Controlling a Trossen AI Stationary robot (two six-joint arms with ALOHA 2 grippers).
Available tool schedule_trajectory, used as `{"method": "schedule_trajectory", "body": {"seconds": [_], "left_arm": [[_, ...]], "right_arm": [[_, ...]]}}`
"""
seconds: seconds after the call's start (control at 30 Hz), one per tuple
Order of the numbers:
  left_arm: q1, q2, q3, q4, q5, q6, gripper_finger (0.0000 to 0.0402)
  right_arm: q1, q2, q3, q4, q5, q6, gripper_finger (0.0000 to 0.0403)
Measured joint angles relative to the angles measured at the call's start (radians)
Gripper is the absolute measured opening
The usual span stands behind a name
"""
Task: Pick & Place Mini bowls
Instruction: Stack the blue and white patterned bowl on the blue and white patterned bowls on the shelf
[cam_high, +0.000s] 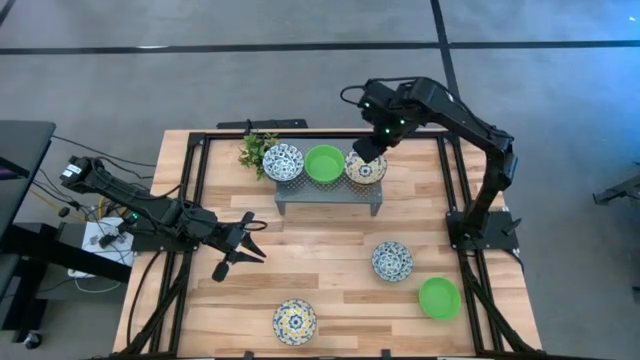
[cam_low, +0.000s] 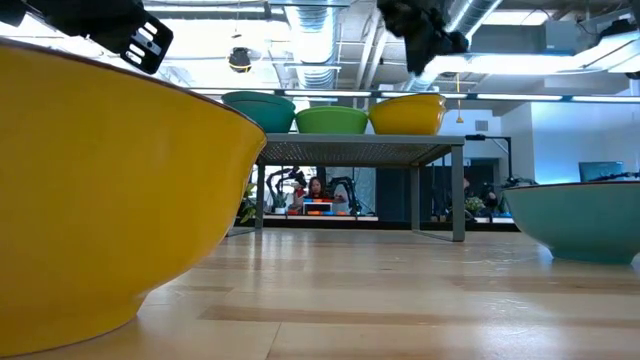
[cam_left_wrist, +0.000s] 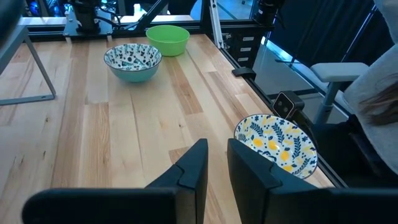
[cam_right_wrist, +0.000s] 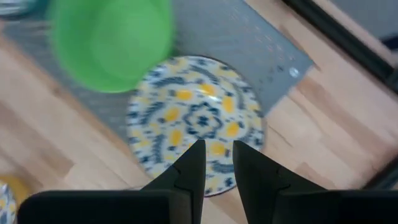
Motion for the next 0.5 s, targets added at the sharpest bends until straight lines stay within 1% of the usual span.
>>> {"method": "schedule_trajectory", "body": {"seconds": [0.13,0.27,0.4,0.5], "left_arm": [[0.0,0.0,0.0,-0.001,0.0,-0.006,0.0063],[0.0,0.0,-0.002,-0.002,0.0,-0.033,0.0063],[0.0,0.0,-0.034,-0.002,0.0,-0.076,0.0063],[0.0,0.0,-0.064,-0.004,0.0,-0.132,0.0063]], "right_arm": [[0.071,-0.003,0.058,0.001,0.0,-0.051,0.0077],[0.162,-0.022,0.06,0.0,0.002,-0.091,0.0077],[0.259,-0.045,0.041,0.021,0.001,-0.124,0.0077],[0.336,-0.08,-0.01,0.072,0.001,-0.124,0.0077]]}}
